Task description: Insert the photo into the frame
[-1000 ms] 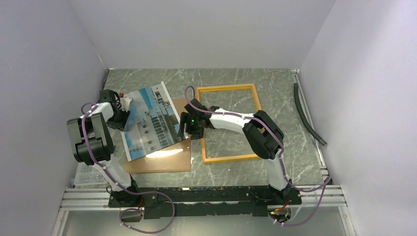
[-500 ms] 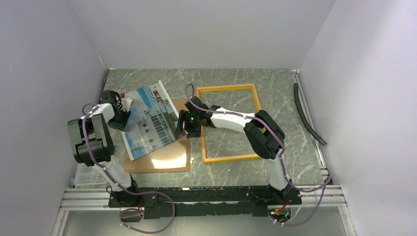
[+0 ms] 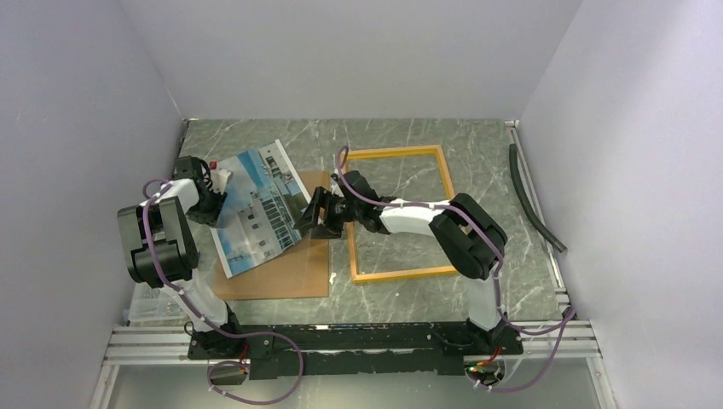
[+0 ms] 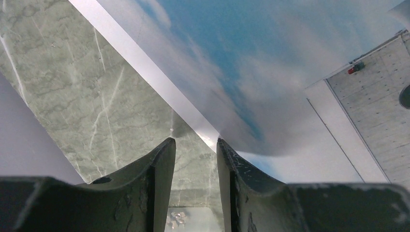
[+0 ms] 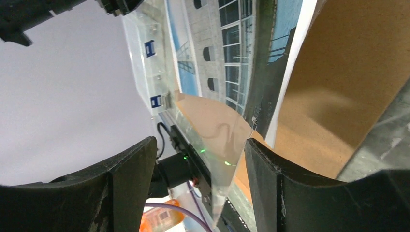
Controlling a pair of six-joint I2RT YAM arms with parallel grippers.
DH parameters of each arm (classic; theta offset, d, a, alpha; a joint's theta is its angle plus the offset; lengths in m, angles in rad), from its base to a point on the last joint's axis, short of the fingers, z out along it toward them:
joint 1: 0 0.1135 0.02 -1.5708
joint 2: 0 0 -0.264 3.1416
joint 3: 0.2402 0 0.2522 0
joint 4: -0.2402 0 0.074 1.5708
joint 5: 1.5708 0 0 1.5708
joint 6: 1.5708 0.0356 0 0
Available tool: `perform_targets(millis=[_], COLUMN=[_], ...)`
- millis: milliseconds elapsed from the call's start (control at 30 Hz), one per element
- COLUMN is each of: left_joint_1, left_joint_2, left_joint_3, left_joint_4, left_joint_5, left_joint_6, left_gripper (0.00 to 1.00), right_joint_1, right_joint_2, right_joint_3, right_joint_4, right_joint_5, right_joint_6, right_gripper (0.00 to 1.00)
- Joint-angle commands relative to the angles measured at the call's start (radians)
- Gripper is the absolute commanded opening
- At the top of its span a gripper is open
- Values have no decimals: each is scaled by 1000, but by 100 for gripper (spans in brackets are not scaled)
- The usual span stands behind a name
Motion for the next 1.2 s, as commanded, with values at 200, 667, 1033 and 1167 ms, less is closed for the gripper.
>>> perform_targets(millis=[200, 667, 1033, 1167], left_joint_1=[-21, 7, 13, 13], left_joint_2=[42, 41, 40, 35], left_joint_3=[-36, 34, 49, 40], left_joint_4=[-110, -143, -165, -168], left_joint_5=[132, 124, 152, 155], left_joint_6=[-37, -48, -64, -59], left_gripper=[43, 42, 42, 42], right_joint_1=[26, 33, 40, 42], right_joint_2=[95, -99, -85, -78], right_joint_3=[-65, -83, -133, -127], right_joint_4=[544, 198, 224, 206], right_joint_5=[-97, -23, -41, -30], right_joint_6=[224, -5, 34, 30], right_gripper=[71, 54, 20, 10])
